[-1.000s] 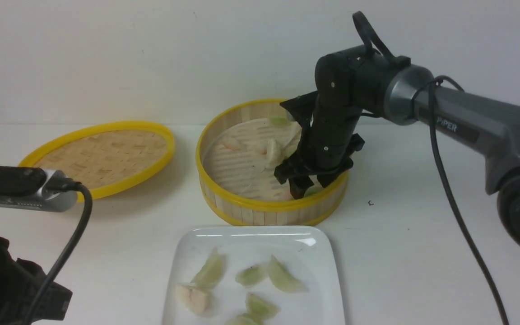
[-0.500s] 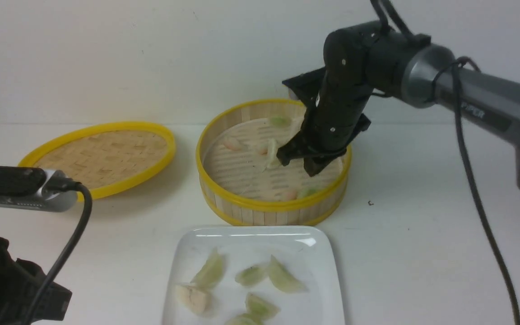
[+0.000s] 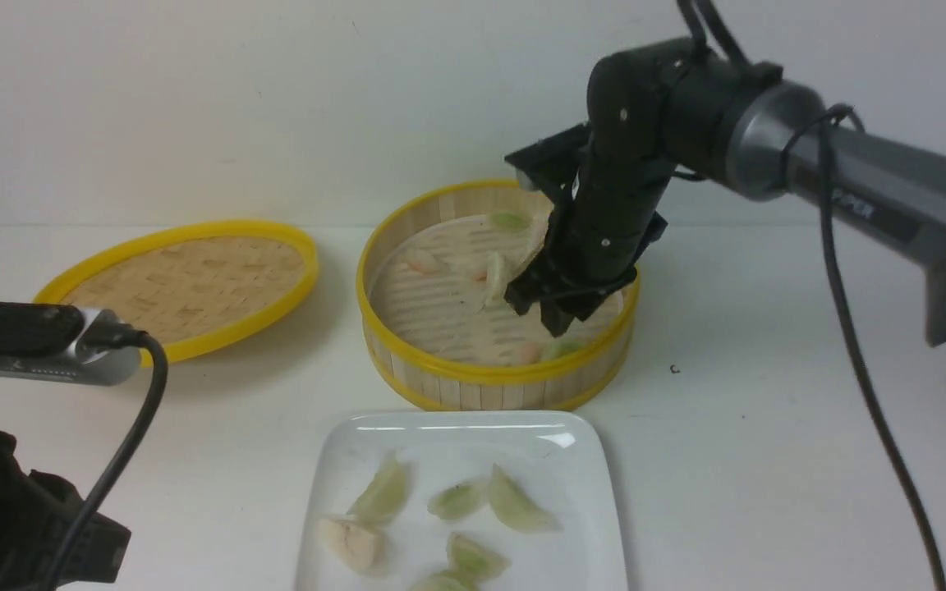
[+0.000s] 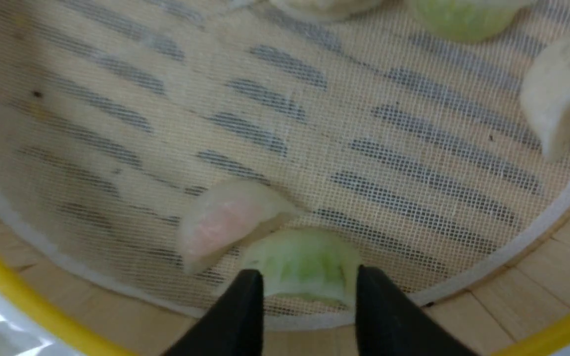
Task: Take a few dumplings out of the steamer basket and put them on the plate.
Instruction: Use the right arm to grab a dumpling from inside the steamer
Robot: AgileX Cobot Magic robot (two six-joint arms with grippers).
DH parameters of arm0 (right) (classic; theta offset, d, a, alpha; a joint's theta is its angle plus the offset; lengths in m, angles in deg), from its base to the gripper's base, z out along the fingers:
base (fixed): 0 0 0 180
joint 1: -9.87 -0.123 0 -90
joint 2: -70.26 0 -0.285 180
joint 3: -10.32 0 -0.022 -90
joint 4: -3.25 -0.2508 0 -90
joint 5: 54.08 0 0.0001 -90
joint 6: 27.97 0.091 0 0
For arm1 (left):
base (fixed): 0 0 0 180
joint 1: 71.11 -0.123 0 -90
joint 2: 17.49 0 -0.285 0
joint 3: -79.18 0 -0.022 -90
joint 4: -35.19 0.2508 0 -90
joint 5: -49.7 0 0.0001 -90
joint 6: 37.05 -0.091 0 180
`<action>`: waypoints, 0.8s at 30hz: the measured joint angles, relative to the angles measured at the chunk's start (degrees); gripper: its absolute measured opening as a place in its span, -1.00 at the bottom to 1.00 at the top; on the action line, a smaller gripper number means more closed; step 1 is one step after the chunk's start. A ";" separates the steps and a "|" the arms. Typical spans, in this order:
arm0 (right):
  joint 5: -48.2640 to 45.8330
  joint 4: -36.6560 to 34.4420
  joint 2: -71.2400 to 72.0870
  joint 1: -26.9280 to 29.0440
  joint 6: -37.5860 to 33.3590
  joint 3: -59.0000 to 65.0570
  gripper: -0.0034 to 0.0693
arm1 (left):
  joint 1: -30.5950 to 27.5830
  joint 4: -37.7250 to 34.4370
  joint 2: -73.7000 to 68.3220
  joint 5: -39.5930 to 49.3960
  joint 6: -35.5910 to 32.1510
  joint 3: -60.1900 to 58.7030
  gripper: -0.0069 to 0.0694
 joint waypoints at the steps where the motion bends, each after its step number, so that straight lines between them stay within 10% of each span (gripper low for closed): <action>1: 0.00 0.49 -0.49 0.00 0.21 0.00 0.05 | 0.00 0.00 0.00 0.00 0.00 0.00 -0.83; 8: 0.00 0.64 -1.98 0.00 0.43 0.00 0.47 | 0.00 0.00 0.00 0.00 0.00 0.00 -0.83; 24: 0.49 0.90 -0.04 -0.27 4.17 0.02 0.25 | 0.00 0.00 0.00 0.05 0.00 0.00 -0.83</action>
